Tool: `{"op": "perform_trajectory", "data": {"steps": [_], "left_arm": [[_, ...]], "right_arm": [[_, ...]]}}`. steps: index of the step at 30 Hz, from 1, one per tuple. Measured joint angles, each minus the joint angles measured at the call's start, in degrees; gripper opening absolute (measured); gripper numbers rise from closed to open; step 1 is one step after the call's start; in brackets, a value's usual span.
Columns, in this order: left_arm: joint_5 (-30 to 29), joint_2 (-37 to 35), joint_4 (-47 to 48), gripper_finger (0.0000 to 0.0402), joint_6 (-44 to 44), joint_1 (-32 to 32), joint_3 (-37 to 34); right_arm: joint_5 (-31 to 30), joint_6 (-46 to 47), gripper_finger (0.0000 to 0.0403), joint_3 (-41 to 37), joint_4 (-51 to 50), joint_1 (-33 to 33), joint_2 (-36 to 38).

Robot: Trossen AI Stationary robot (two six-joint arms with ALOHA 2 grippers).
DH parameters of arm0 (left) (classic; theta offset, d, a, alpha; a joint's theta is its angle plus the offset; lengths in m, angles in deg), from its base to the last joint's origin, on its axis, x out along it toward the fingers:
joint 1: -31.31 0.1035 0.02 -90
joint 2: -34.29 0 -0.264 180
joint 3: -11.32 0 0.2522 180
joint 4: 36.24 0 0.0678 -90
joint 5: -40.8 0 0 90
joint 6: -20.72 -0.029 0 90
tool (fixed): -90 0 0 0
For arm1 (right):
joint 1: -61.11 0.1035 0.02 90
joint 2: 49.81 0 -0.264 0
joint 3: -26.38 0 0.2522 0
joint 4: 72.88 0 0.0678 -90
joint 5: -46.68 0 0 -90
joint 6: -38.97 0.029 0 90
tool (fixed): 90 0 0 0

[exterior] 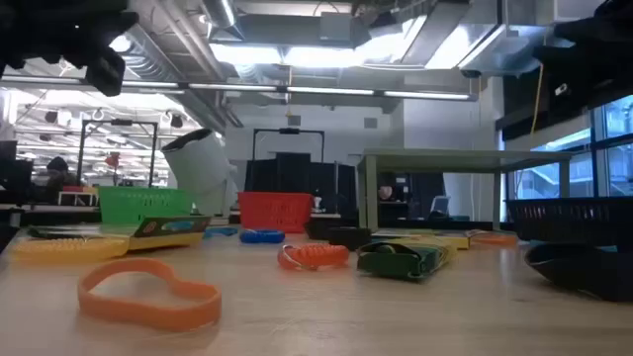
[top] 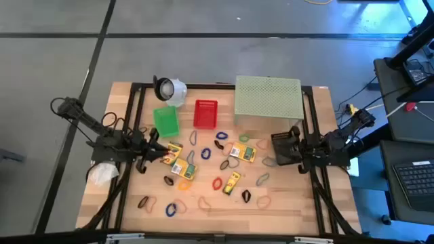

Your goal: Pick & Place Office Desk Supplies

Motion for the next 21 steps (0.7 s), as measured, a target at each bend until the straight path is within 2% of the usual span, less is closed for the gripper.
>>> {"op": "perform_trajectory", "data": {"steps": [3, 7, 10, 21], "left_arm": [[-8.46, -0.05, -1.61, 0.0059, 0.0, 0.04, 0.02], [-12.75, -0.01, -0.77, 0.0059, -1.38, 0.02, 0.02], [-15.9, -0.01, -0.67, 0.0059, -3.34, 0.03, 0.02], [-13.78, -0.01, -0.63, 0.0059, -6.67, 0.0, 0.02]], "right_arm": [[-4.61, 0.09, 0.0149, 0.01, 0.01, -0.02, 0.0], [-4.83, -1.21, 0.0149, 0.0, 0.03, -0.02, 0.0], [-7.93, -0.86, 0.0149, 0.0, 0.32, -0.01, 0.0], [-6.91, 0.17, 0.0149, 0.02, -0.03, 0.0, 0.0]]}}
